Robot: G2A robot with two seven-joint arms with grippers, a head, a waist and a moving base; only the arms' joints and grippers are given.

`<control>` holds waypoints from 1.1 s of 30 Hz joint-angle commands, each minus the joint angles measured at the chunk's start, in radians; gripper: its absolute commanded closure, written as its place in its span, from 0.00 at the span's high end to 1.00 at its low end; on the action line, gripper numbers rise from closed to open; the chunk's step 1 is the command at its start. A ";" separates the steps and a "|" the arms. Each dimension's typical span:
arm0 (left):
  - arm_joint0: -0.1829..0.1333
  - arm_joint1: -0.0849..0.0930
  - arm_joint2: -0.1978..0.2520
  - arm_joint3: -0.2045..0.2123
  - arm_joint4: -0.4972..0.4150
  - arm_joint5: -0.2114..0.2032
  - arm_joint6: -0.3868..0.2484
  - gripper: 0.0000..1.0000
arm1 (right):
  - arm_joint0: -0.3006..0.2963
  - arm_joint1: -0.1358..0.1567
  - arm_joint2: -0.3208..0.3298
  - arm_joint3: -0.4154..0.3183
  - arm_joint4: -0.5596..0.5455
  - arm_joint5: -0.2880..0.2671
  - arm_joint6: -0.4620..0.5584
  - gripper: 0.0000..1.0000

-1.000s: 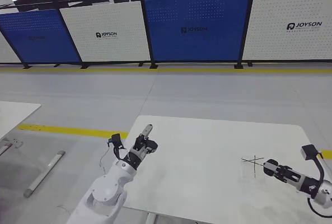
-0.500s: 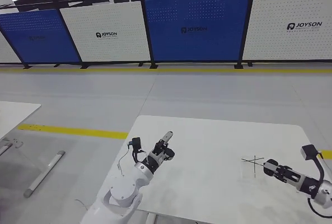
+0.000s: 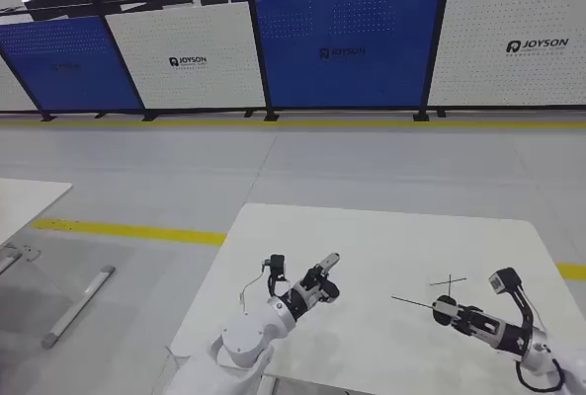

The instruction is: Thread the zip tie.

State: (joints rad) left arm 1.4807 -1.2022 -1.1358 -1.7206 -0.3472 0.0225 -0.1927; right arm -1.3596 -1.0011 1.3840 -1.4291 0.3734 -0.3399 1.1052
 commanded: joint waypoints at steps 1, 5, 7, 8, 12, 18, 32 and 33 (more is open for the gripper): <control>0.000 0.000 0.000 0.000 -0.002 0.000 0.002 1.00 | 0.000 0.000 0.001 0.000 0.001 0.000 0.001 0.00; 0.000 0.000 0.000 0.000 -0.002 0.000 0.002 1.00 | 0.000 0.000 0.001 0.000 0.001 0.000 0.001 0.00; 0.000 0.000 0.000 0.000 -0.002 0.000 0.002 1.00 | 0.000 0.000 0.001 0.000 0.001 0.000 0.001 0.00; 0.000 0.000 0.000 0.000 -0.002 0.000 0.002 1.00 | 0.000 0.000 0.001 0.000 0.001 0.000 0.001 0.00; 0.000 0.000 0.000 0.000 -0.002 0.000 0.002 1.00 | 0.000 0.000 0.001 0.000 0.001 0.000 0.001 0.00; 0.000 0.000 0.000 0.000 -0.002 0.000 0.002 1.00 | 0.000 0.000 0.001 0.000 0.001 0.000 0.001 0.00; -0.006 0.003 0.004 0.016 0.022 0.012 -0.037 1.00 | -0.014 -0.004 -0.015 -0.040 0.014 0.000 -0.032 0.00; -0.010 0.004 0.007 0.026 0.034 0.023 -0.055 1.00 | -0.018 -0.007 -0.020 -0.052 0.030 0.000 -0.033 0.00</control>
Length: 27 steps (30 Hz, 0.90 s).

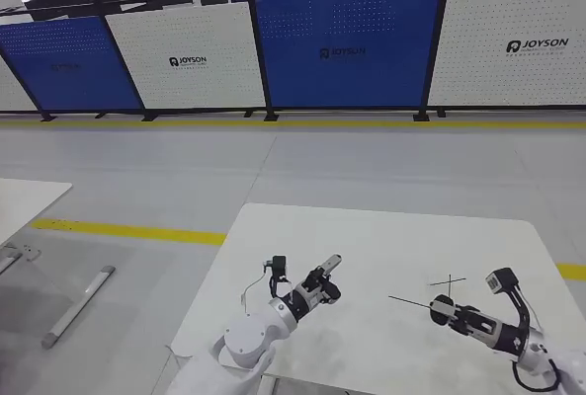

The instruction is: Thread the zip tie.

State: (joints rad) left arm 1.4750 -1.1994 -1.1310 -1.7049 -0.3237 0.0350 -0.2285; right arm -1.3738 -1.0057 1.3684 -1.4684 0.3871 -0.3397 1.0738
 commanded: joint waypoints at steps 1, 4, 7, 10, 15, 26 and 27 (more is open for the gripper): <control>-0.010 0.002 0.007 0.017 0.020 0.017 -0.036 1.00 | -0.005 -0.004 -0.009 -0.022 0.027 0.000 0.000 0.00; -0.033 0.000 0.038 0.040 0.020 0.032 -0.096 1.00 | -0.007 -0.010 -0.024 -0.045 0.048 0.000 -0.005 0.00; -0.068 -0.009 0.076 0.062 -0.024 0.023 -0.137 1.00 | -0.008 -0.019 -0.056 -0.068 0.031 0.000 -0.034 0.00; -0.081 -0.016 0.082 0.074 -0.061 -0.008 -0.116 1.00 | -0.005 -0.024 -0.077 -0.066 -0.014 0.003 -0.088 0.00; -0.081 -0.016 0.082 0.074 -0.061 -0.008 -0.116 1.00 | -0.005 -0.024 -0.077 -0.066 -0.014 0.003 -0.088 0.00; -0.150 -0.051 0.190 0.182 -0.137 -0.099 -0.098 1.00 | -0.028 -0.039 -0.106 -0.086 -0.059 0.000 -0.266 0.00; -0.160 -0.057 0.203 0.196 -0.151 -0.127 -0.092 1.00 | -0.032 -0.041 -0.108 -0.088 -0.089 0.000 -0.309 0.00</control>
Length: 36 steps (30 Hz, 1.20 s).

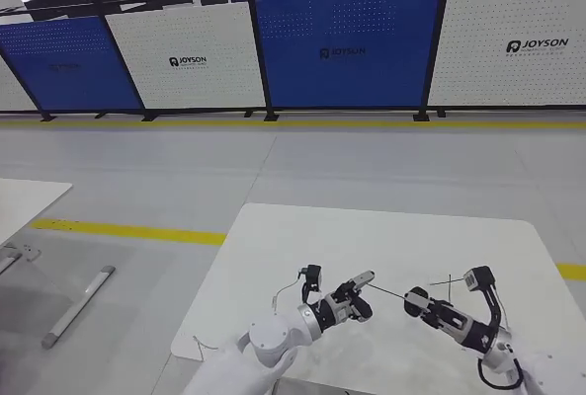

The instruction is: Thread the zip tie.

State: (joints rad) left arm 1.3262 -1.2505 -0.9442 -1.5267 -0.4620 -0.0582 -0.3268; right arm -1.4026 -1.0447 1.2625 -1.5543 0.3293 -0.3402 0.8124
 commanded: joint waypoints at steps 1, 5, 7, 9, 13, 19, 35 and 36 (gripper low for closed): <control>-0.024 -0.014 0.031 0.037 -0.023 -0.067 0.018 1.00 | -0.011 -0.005 -0.013 -0.008 -0.057 0.000 -0.083 0.00; -0.034 -0.019 0.044 0.050 -0.022 -0.082 0.024 1.00 | -0.013 -0.007 -0.024 -0.002 -0.062 0.001 -0.083 0.00; -0.034 -0.019 0.044 0.050 -0.022 -0.082 0.024 1.00 | -0.013 -0.007 -0.024 -0.002 -0.062 0.001 -0.083 0.00; -0.034 -0.019 0.044 0.050 -0.022 -0.082 0.024 1.00 | -0.013 -0.007 -0.024 -0.002 -0.062 0.001 -0.083 0.00; -0.032 -0.020 0.046 0.048 -0.028 -0.080 0.025 1.00 | -0.013 -0.007 -0.024 -0.002 -0.062 0.001 -0.083 0.00; -0.030 -0.036 0.065 0.054 0.017 -0.210 0.161 1.00 | -0.013 -0.007 -0.024 -0.002 -0.062 0.001 -0.083 0.00; -0.031 -0.030 0.073 0.075 0.127 -0.142 0.142 1.00 | 0.010 -0.012 -0.031 0.031 -0.062 0.070 -0.106 0.00; -0.031 -0.030 0.073 0.075 0.127 -0.142 0.142 1.00 | 0.010 -0.012 -0.031 0.031 -0.062 0.070 -0.106 0.00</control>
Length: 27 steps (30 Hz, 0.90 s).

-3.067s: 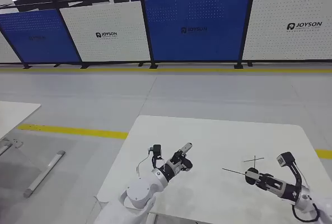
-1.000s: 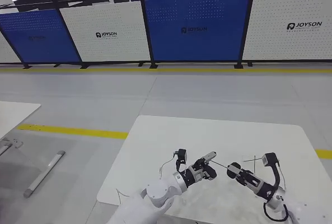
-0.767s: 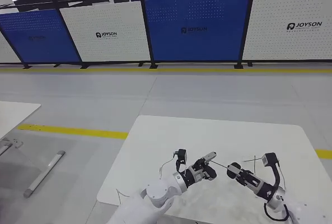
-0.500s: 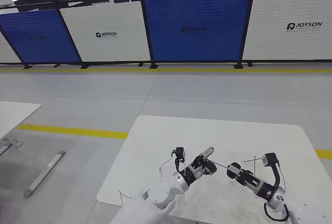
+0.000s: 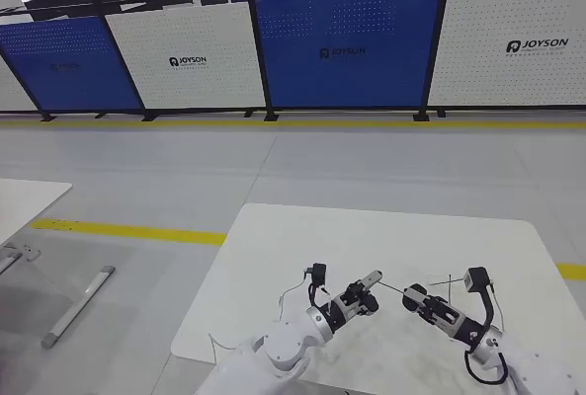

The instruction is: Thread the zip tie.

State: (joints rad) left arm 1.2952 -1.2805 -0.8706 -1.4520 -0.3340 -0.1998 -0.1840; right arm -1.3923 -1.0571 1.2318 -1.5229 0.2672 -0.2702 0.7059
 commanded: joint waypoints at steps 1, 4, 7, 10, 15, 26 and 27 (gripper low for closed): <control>0.000 0.000 0.000 0.000 -0.001 -0.001 0.000 1.00 | 0.000 0.000 0.000 0.000 0.000 0.000 0.000 0.00; 0.000 0.000 0.000 0.000 -0.001 -0.001 0.000 1.00 | 0.000 0.000 0.000 0.000 0.000 0.000 0.000 0.00; 0.002 -0.002 0.005 0.000 0.012 -0.005 0.008 1.00 | 0.000 0.000 0.000 0.000 0.000 0.000 0.000 0.00; -0.003 -0.005 0.014 0.011 0.017 -0.015 0.002 1.00 | 0.000 0.000 0.000 0.000 0.000 0.000 0.000 0.00; -0.013 -0.010 0.023 0.025 0.012 -0.024 -0.015 0.62 | 0.000 0.000 0.000 0.000 0.000 0.000 0.000 0.00; -0.024 -0.018 0.030 0.037 0.014 -0.026 -0.027 0.11 | 0.000 0.000 0.000 0.000 0.000 0.000 0.000 0.00; -0.023 -0.018 0.029 0.036 0.015 -0.027 -0.032 0.15 | 0.000 0.000 0.000 0.000 0.000 0.000 0.000 0.00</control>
State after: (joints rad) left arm 1.2702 -1.2989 -0.8400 -1.4144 -0.3209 -0.2246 -0.2101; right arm -1.3925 -1.0570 1.2319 -1.5231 0.2674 -0.2706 0.7059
